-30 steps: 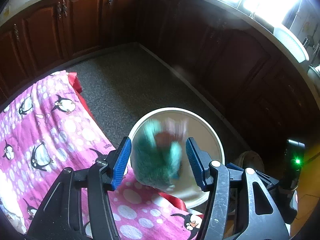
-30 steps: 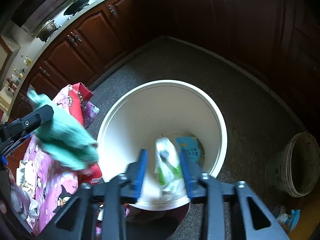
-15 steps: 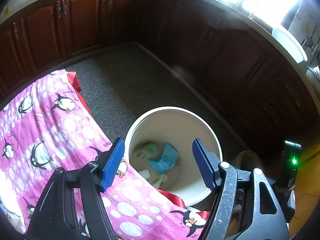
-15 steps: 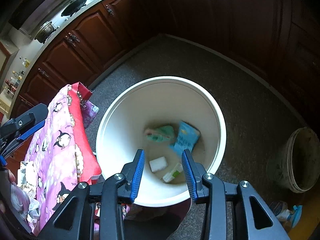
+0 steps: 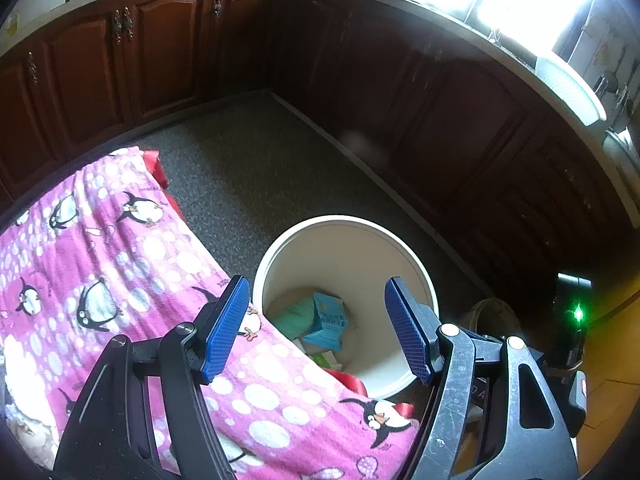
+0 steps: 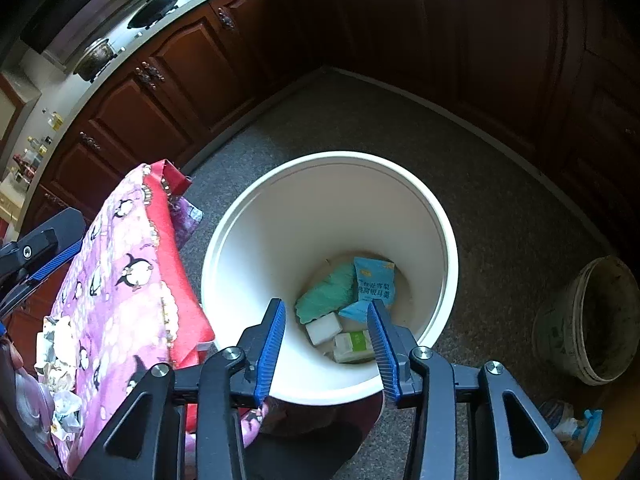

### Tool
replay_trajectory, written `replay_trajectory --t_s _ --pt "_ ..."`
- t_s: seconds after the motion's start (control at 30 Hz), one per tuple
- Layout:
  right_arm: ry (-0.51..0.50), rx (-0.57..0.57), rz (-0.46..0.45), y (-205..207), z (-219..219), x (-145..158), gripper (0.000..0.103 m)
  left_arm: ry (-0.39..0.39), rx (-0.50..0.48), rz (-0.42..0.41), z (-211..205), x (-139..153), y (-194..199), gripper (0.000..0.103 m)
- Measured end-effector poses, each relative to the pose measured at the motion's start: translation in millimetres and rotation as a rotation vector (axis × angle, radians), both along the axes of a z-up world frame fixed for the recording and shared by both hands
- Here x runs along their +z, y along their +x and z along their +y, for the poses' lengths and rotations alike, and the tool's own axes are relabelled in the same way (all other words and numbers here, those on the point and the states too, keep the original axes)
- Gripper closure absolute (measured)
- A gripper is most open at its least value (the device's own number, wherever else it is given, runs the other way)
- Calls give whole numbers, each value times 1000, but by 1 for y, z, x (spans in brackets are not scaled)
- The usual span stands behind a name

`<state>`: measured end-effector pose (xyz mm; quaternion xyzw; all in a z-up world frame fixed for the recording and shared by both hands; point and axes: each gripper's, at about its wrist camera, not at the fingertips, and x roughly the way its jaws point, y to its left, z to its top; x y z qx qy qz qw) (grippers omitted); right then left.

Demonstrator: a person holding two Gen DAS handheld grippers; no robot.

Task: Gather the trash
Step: 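Open both tools to drop the towel and packet into the bucket, then move both open tools back over the remaining trash on the blanket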

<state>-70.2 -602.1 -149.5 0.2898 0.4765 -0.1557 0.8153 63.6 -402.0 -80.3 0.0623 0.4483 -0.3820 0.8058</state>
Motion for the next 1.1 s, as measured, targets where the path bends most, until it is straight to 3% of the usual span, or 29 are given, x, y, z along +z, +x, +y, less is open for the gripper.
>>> replay_trajectory --t_s 0.27,0.43,0.67,1.1 --pt "-35 27 -48 3 20 34 58 -16 9 -34 29 22 -8 34" --pt "-61 73 -92 10 43 59 44 -12 38 -48 60 32 -9 34" --pt "-69 182 -146 26 89 86 42 2 108 -37 123 38 -6 34" --pt "-21 386 -144 63 187 78 40 72 273 -5 251 25 1 34"
